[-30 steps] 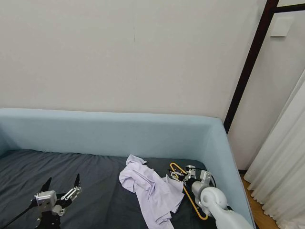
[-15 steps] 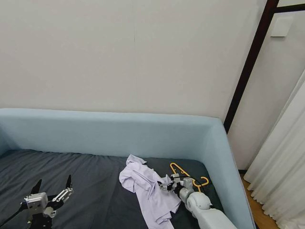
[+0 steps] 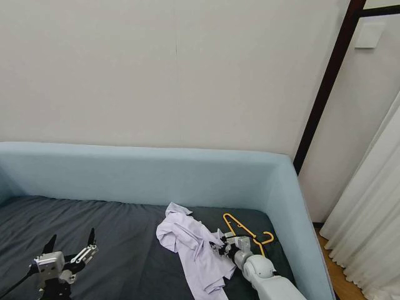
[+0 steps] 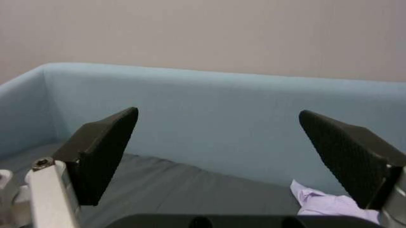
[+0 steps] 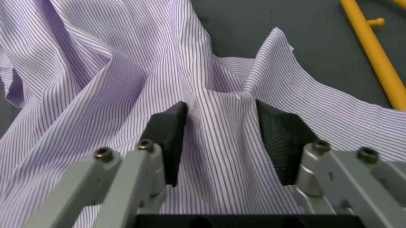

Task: Pick up the clothes from the sofa and hang them on the clothes hanger.

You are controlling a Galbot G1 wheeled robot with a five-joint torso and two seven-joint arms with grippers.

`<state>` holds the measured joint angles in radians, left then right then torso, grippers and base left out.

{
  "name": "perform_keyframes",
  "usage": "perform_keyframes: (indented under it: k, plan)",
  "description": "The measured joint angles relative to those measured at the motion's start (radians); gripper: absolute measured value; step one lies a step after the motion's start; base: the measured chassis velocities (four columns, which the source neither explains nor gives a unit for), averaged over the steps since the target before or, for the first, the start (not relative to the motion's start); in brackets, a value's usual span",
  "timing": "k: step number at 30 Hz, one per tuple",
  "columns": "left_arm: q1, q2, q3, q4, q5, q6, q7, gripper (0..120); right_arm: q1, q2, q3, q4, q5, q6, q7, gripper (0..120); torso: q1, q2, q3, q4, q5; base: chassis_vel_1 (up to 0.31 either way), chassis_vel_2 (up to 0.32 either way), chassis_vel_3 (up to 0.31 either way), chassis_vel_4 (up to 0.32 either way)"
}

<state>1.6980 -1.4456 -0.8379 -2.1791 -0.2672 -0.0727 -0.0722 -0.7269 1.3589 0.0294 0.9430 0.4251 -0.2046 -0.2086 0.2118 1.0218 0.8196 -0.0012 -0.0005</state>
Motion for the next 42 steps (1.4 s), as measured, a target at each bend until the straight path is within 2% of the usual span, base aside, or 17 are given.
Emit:
perform_keyframes:
  k: [2, 3, 6, 8, 9, 12, 13, 18, 21, 23, 24, 26, 30, 36, 42]
  plan:
    - [-0.001, -0.002, 0.002, 0.002, 0.001, -0.001, -0.001, 100, -0.004, -0.002, 0.002, 0.006, 0.003, 0.015, 0.005, 32, 0.0, 0.0, 0.0, 0.0, 0.0, 0.0, 0.0, 0.0, 0.0]
    - [-0.001, -0.002, 0.002, 0.002, 0.001, -0.001, -0.001, 100, -0.004, -0.002, 0.002, 0.006, 0.003, 0.015, 0.005, 32, 0.0, 0.0, 0.0, 0.0, 0.0, 0.0, 0.0, 0.0, 0.0]
    - [-0.004, -0.004, 0.005, 0.006, 0.001, -0.004, -0.002, 100, -0.012, -0.008, -0.002, 0.018, 0.017, 0.078, 0.005, 19, 0.0, 0.0, 0.0, 0.0, -0.0001, 0.0, 0.0, 0.0, 0.0]
    - [-0.005, -0.003, 0.006, 0.006, 0.002, -0.004, -0.002, 100, -0.015, -0.01, -0.004, 0.026, 0.023, 0.094, 0.008, 16, 0.0, 0.0, 0.0, 0.0, 0.0, 0.0, 0.0, 0.0, 0.0]
    - [-0.005, -0.004, 0.007, 0.008, 0.002, -0.005, -0.002, 100, -0.019, -0.013, -0.007, 0.036, 0.029, 0.103, 0.014, 9, 0.0, 0.0, 0.0, 0.0001, 0.0, 0.0, 0.0, 0.0, 0.0]
    - [-0.009, -0.001, 0.01, 0.013, 0.002, -0.006, -0.002, 100, -0.036, -0.026, -0.017, 0.075, 0.046, 0.143, 0.03, 0, 0.0, 0.0, 0.0, 0.0, 0.0, 0.0, 0.0, 0.0, 0.0]
    - [-0.009, -0.001, 0.01, 0.013, 0.002, -0.006, -0.002, 100, -0.036, -0.026, -0.017, 0.075, 0.046, 0.143, 0.03, 0, 0.0, 0.0, 0.0, 0.0, 0.0, 0.0, 0.0, 0.0, 0.0]
    - [-0.016, 0.0, 0.024, 0.023, 0.005, -0.011, -0.002, 100, -0.06, -0.054, -0.023, 0.213, 0.18, 0.309, 0.039, 0, 0.0, 0.0, 0.0, 0.0001, 0.0, 0.0, 0.0, 0.0, 0.0]
    - [-0.017, 0.0, 0.028, 0.024, 0.005, -0.012, -0.002, 100, -0.061, -0.063, -0.024, 0.252, 0.22, 0.339, 0.038, 0, 0.0, 0.0, 0.0, 0.0001, 0.0001, 0.0, 0.0, 0.0, 0.0]
    - [-0.022, -0.001, 0.037, 0.03, 0.006, -0.019, -0.002, 100, -0.044, -0.103, -0.035, 0.391, 0.344, 0.395, 0.041, 0, 0.0, 0.0, 0.0, 0.0001, 0.0, 0.0, 0.0, 0.0, 0.0]
    - [-0.022, -0.001, 0.037, 0.03, 0.006, -0.019, -0.002, 100, -0.044, -0.103, -0.035, 0.391, 0.344, 0.395, 0.041, 0, 0.0, 0.0, 0.0, 0.0001, 0.0, 0.0, 0.0, 0.0, 0.0]
    - [-0.028, -0.001, 0.043, 0.034, 0.006, -0.024, -0.002, 100, -0.015, -0.143, -0.048, 0.495, 0.422, 0.406, 0.043, 0, 0.0, 0.0, 0.0, 0.0, -0.0001, 0.0, 0.0, 0.0, 0.0]
    - [-0.036, 0.0, 0.046, 0.037, 0.003, -0.033, -0.002, 100, 0.061, -0.197, -0.082, 0.604, 0.52, 0.411, 0.055, 0, 0.0, 0.0, 0.0, 0.0, -0.0001, 0.0, 0.0, 0.0, 0.0]
    - [-0.05, 0.003, 0.048, 0.04, 0.0, -0.035, -0.002, 100, 0.214, -0.254, -0.143, 0.625, 0.594, 0.414, 0.066, 0, 0.0, 0.0, 0.0, 0.0, 0.0001, 0.0, 0.0, 0.0, 0.0]
    - [-0.037, 0.002, 0.05, 0.015, 0.0, -0.035, -0.002, 100, 0.362, -0.302, -0.158, 0.62, 0.636, 0.407, 0.072, 0, 0.0, 0.0, 0.0, 0.0, 0.0001, 0.0, 0.0, 0.0, 0.0]
